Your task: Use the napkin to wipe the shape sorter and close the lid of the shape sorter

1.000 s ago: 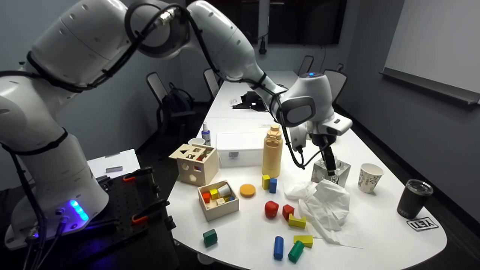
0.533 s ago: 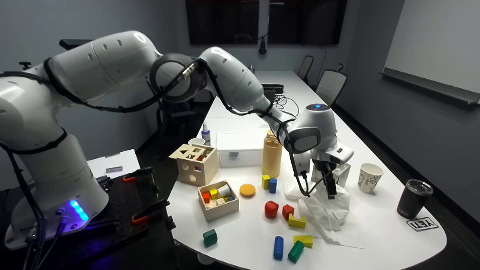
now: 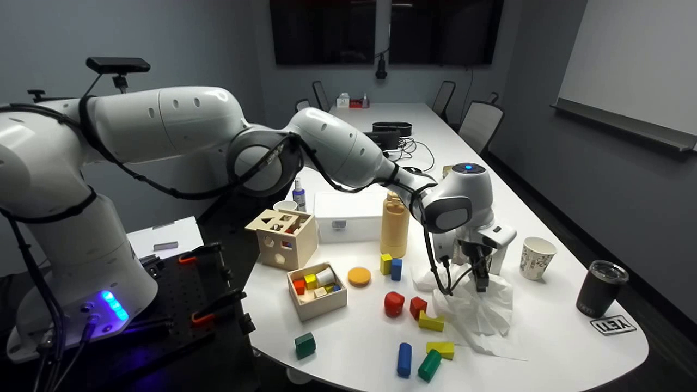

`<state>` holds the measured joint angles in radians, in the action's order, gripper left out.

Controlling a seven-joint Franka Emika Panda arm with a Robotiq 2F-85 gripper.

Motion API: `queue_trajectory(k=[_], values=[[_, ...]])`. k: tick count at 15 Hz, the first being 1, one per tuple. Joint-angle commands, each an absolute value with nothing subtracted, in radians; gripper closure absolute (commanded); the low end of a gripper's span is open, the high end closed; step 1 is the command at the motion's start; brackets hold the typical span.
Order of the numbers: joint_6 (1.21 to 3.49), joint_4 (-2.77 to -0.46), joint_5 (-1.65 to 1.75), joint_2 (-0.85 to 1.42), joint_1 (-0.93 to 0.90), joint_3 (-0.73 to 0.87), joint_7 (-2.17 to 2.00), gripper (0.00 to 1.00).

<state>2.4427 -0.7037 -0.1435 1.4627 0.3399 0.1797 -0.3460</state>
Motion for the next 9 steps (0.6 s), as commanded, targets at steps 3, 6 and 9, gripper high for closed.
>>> queue_trajectory(k=[3,6,9], values=[[2.413,-0.647,-0.126,1.472,0.353,0.171,-0.397,1.0],[2.373,-0.604,-0.131,1.472,0.353,0.168,-0.407,1.0],[2.355,-0.643,-0.143,1.397,0.331,0.182,-0.405,1.0]])
